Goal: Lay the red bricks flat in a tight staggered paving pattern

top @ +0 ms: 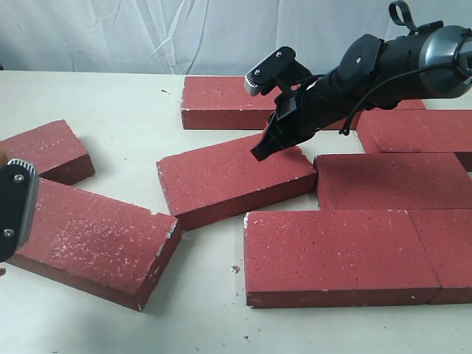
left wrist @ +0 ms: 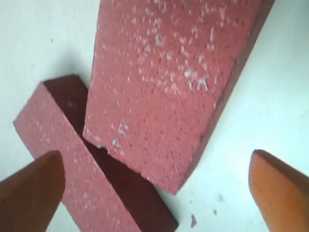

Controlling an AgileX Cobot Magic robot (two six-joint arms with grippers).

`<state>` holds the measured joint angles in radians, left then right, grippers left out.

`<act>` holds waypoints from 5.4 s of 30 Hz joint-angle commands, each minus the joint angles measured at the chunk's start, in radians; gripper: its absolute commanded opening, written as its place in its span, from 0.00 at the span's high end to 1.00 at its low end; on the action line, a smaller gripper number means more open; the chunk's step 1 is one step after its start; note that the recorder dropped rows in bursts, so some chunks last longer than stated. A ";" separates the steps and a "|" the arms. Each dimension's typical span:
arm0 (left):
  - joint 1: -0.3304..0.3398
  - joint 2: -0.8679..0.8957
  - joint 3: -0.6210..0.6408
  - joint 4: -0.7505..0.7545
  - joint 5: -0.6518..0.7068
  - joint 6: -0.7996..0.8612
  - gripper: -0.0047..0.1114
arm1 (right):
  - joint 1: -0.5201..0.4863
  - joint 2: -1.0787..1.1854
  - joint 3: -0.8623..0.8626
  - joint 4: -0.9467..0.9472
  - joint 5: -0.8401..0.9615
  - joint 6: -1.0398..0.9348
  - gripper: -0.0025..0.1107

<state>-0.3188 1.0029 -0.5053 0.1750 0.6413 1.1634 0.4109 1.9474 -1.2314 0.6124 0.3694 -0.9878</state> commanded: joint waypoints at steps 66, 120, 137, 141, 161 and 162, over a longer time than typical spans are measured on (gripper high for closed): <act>-0.005 0.918 -0.722 -0.565 0.021 -0.513 0.96 | 0.078 -0.045 -0.009 -0.256 0.462 0.125 0.99; 0.036 1.053 -0.786 -0.666 -0.022 -0.445 0.96 | 0.078 0.093 -0.090 -0.228 0.306 0.139 0.99; 0.036 1.091 -0.786 -0.724 -0.323 -0.445 0.96 | 0.078 0.139 -0.090 -0.190 0.125 0.143 0.99; 0.023 1.091 -0.786 -0.736 -0.386 -0.445 0.96 | 0.078 0.111 -0.090 -0.155 0.167 0.142 0.99; 0.044 0.990 -0.786 -0.606 -0.037 -0.487 0.96 | 0.078 0.055 -0.090 -0.113 0.392 0.133 0.99; 0.039 1.001 -0.786 -0.625 -0.035 -0.471 0.96 | 0.078 0.069 -0.090 -0.111 0.382 0.124 0.99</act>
<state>-0.2720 1.9978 -1.2877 -0.4222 0.5463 0.6819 0.4898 1.9812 -1.3180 0.5128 0.7647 -0.8442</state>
